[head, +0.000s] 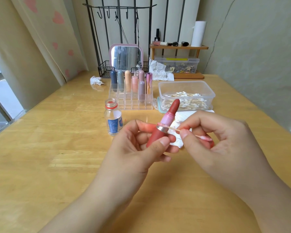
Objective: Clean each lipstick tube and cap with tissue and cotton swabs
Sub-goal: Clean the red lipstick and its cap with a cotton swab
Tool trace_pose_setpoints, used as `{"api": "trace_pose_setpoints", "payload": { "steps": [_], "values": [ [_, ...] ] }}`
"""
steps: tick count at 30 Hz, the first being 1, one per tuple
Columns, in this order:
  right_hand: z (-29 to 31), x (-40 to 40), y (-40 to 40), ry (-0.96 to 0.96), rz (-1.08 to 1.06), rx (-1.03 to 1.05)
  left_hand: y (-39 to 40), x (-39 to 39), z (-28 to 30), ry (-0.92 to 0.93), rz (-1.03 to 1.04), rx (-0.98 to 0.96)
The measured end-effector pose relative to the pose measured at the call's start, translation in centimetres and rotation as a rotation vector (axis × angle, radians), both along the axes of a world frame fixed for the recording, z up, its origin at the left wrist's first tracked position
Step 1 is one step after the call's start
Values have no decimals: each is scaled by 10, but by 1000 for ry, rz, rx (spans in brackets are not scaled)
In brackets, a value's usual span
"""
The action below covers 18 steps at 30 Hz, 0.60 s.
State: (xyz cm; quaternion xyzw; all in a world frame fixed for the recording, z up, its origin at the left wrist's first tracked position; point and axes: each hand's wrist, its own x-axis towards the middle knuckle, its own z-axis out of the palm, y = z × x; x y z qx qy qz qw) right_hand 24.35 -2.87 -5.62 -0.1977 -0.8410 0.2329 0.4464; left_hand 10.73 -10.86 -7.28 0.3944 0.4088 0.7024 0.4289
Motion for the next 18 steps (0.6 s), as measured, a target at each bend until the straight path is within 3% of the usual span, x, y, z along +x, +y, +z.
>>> {"api": "trace_pose_setpoints", "payload": {
  "steps": [8,18],
  "values": [
    [-3,-3,0,-12,-8,-10,0,3,0,160,175,46],
    [-4,-2,2,-16,14,-15,-1,3,4,162,214,75]
  ]
}}
